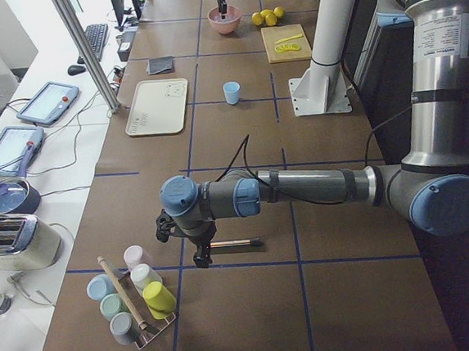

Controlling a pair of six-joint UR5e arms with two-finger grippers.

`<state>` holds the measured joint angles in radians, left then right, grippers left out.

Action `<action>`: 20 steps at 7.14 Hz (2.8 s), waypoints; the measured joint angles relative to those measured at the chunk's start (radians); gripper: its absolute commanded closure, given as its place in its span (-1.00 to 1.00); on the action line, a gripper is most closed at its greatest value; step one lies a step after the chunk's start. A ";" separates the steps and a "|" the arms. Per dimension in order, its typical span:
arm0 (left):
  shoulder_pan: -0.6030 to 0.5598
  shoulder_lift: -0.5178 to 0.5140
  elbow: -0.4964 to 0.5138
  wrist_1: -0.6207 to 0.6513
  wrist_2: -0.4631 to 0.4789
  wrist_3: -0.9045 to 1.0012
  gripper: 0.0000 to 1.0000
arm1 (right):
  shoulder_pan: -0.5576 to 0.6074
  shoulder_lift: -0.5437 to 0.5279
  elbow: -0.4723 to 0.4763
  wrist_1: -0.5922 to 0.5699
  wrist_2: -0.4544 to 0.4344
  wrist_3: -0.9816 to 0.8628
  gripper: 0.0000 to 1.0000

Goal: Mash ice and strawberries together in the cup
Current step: 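Grasp a third ice cube from the pink bowl with the right gripper, then carry the ice cube with the right gripper over the light-blue cup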

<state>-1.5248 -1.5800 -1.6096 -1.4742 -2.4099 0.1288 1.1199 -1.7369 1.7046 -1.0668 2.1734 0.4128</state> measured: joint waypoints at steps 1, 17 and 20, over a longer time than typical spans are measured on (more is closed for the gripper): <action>0.000 0.000 0.000 0.000 0.000 0.000 -1.00 | 0.000 0.000 0.000 -0.001 0.003 -0.003 0.97; 0.000 -0.002 0.003 0.000 0.001 0.000 -1.00 | -0.575 0.882 0.147 -0.688 -0.294 0.831 0.88; 0.000 -0.002 0.010 0.001 0.002 0.000 -1.00 | -0.661 1.003 0.014 -0.685 -0.383 0.912 -0.02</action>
<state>-1.5246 -1.5820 -1.5994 -1.4732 -2.4084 0.1289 0.4591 -0.7343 1.7186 -1.7517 1.7905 1.3253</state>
